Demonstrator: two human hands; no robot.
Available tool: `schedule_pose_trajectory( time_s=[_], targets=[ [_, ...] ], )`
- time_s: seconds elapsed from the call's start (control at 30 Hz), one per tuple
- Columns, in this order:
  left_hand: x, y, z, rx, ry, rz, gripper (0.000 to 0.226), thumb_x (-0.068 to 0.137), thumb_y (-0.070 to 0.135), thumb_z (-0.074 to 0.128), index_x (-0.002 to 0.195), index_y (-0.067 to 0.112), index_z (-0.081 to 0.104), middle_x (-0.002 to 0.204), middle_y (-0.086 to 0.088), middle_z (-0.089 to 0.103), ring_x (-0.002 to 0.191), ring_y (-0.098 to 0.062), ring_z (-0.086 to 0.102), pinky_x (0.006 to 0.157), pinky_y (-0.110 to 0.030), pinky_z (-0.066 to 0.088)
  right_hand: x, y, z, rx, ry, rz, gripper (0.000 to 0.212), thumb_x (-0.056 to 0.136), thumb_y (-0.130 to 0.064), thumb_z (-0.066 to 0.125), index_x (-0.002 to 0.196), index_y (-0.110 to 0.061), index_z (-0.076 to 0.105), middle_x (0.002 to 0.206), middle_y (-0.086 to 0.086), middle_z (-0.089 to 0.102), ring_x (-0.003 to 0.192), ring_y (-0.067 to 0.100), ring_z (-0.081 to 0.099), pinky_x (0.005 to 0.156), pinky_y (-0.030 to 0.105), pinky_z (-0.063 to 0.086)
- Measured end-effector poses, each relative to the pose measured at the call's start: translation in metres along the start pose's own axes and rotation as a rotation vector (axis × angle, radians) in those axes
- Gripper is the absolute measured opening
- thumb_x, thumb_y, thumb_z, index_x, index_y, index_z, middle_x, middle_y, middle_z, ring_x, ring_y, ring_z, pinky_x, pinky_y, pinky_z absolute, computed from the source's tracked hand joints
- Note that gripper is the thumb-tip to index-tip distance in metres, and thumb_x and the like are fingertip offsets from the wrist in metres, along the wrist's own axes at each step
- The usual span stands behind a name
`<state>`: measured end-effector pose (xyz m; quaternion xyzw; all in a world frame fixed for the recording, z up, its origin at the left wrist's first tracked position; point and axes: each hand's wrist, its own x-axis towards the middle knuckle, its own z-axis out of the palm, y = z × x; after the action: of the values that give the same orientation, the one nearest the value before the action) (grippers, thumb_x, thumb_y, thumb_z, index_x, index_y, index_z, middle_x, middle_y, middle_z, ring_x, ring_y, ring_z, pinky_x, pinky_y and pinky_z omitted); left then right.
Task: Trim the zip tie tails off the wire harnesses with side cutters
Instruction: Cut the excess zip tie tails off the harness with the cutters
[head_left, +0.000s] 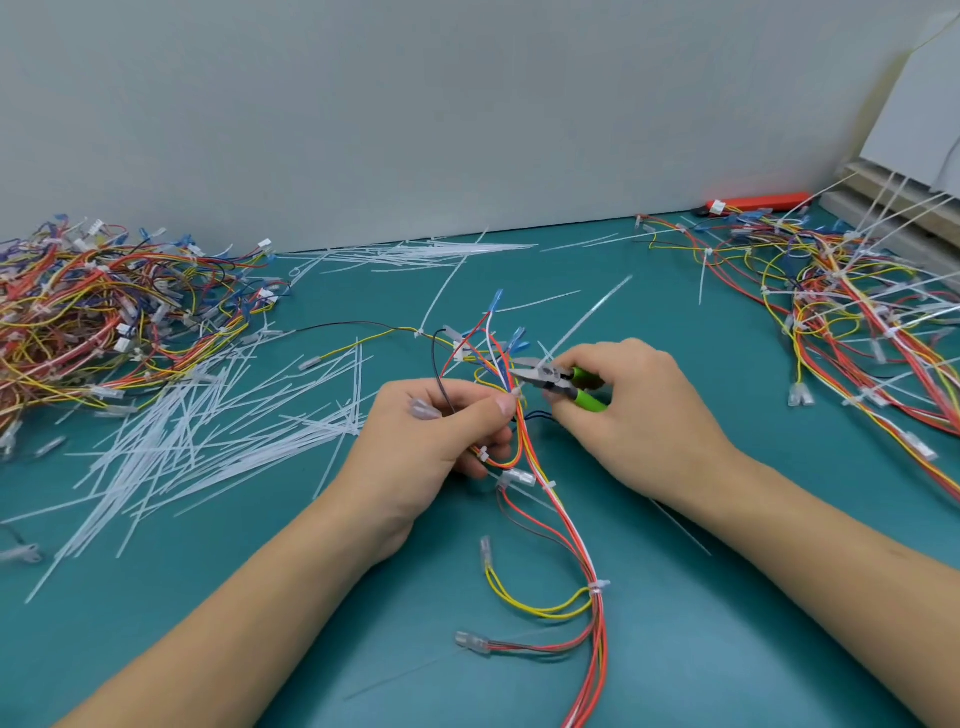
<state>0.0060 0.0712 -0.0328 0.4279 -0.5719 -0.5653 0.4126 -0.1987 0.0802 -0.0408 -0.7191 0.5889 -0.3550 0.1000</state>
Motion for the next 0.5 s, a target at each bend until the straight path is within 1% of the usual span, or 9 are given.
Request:
schedule_pose_trajectory(
  time_s=[0.07,0.17,0.27,0.4,0.5],
  targets=[
    [0.0002,0.0,0.0001,-0.007,0.005,-0.002,0.013,0.09,0.013,0.074,0.078,0.009,0.075,0.068,-0.01,0.066,0.057,-0.018,0.061,0.049,-0.02,0.046,0.0004,-0.0005,-0.0015,0.008,-0.016,0.007,0.009,0.087,-0.027,0.069,0.094,-0.029,0.074,0.081,-0.01,0.071,0.088,0.022,0.059,0.082,0.044,0.052],
    [0.0014,-0.002,0.0006,0.0,0.002,0.011,0.013,0.087,0.011,0.077,0.074,0.013,0.076,0.068,-0.011,0.067,0.057,-0.018,0.062,0.049,-0.021,0.046,-0.0017,-0.0023,-0.0016,-0.046,-0.081,-0.03,0.016,0.085,-0.028,0.065,0.097,-0.03,0.075,0.082,-0.01,0.069,0.088,0.021,0.055,0.082,0.045,0.05],
    [0.0022,-0.0032,0.0008,-0.004,-0.012,0.016,0.009,0.079,0.021,0.075,0.074,0.015,0.077,0.068,-0.01,0.067,0.057,-0.017,0.063,0.049,-0.021,0.046,-0.0008,-0.002,-0.0021,-0.048,-0.083,-0.03,0.014,0.086,-0.025,0.067,0.097,-0.029,0.075,0.083,-0.009,0.069,0.087,0.021,0.057,0.082,0.045,0.05],
    [0.0028,-0.0064,-0.0005,0.013,-0.008,0.029,0.014,0.079,0.022,0.075,0.076,0.008,0.076,0.068,-0.011,0.068,0.057,-0.016,0.063,0.048,-0.021,0.046,-0.0003,-0.0023,-0.0017,-0.09,-0.155,-0.045,0.011,0.091,-0.027,0.062,0.097,-0.029,0.072,0.082,-0.007,0.069,0.087,0.022,0.057,0.083,0.044,0.049],
    [0.0027,-0.0074,-0.0005,0.015,-0.003,0.033,0.013,0.079,0.022,0.075,0.077,0.009,0.077,0.068,-0.01,0.069,0.057,-0.016,0.064,0.048,-0.021,0.046,-0.001,-0.0021,-0.002,-0.085,-0.17,-0.025,0.01,0.093,-0.028,0.06,0.094,-0.026,0.07,0.077,-0.004,0.067,0.082,0.025,0.058,0.076,0.044,0.051]
  ],
)
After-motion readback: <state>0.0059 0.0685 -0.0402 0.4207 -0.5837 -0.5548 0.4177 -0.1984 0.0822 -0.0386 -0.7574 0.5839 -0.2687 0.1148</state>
